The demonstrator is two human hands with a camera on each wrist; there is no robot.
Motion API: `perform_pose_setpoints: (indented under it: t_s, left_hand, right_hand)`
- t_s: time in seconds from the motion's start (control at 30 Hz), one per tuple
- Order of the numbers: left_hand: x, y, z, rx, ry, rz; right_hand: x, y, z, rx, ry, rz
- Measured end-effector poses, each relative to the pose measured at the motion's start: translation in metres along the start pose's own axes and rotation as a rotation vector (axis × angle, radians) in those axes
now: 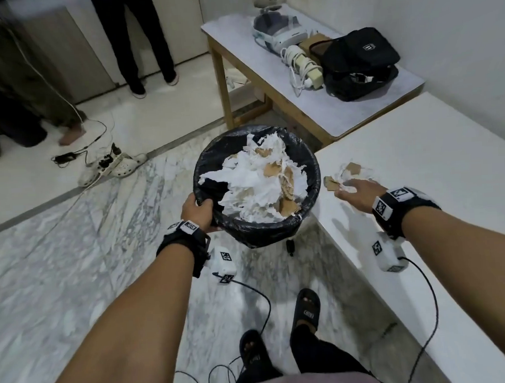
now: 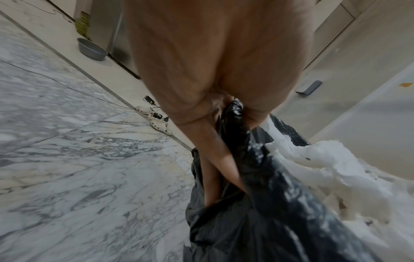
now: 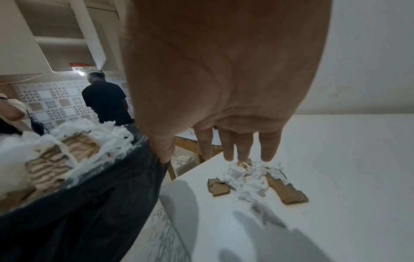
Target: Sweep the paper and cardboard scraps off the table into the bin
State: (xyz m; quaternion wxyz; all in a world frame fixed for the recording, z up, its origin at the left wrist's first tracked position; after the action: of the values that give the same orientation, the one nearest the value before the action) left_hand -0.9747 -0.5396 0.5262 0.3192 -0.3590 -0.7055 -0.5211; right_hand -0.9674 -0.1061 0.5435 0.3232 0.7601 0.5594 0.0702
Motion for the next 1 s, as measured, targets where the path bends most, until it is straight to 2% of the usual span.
perform_pose_setpoints:
  t_s: [0.2,0.33,0.5,0.6,0.7,0.83,0.9,1.0]
  left_hand:
    - [-0.062,0.012,-0.021,0.002,-0.024,-0.055]
    - [-0.115,0.004,-0.019,0.018,-0.031,-0.104]
    - [-0.187,-0.02,-0.009,0.077,-0.042,-0.123]
    - [-0.244,-0.046,-0.007,0.083,-0.054,-0.168]
    - [-0.272,-0.052,-0.009,0.117,-0.089,-0.182]
    - [-0.277,-0.039,0.001,0.14,-0.095,-0.207]
    - [-0.279,-0.036,0.012,0.139,-0.057,-0.207]
    - [-0.244,-0.012,0.04,0.137,0.003,-0.21]
  right_hand:
    - [0.001,0.021,0.042,-0.102,0.046,0.052]
    - [0.007,0.021,0.065,-0.094,0.078,0.079]
    - [0.019,0.009,0.067,-0.01,0.035,0.101]
    - [0.028,-0.005,0.048,0.089,-0.038,0.089]
    - [0.042,-0.02,0.023,0.173,-0.105,0.06]
    - [0.059,-0.049,-0.004,0.226,-0.129,0.031]
    - [0.068,-0.064,-0.014,0.232,-0.213,0.033]
    - [0.087,-0.086,-0.021,0.269,-0.295,0.04]
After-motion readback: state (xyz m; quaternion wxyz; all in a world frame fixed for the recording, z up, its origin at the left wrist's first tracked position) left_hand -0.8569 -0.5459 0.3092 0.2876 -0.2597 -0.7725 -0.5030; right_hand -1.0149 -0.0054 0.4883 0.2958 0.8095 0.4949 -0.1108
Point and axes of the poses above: each hand's wrist, its own y-axis away from the middle knuckle, its own z-axis out of the palm, x = y × z, the point moved 10 cm from there along -y, towards the middle knuckle, and after that the axes turned 6 degrees about -x, right-handed, at the moved point
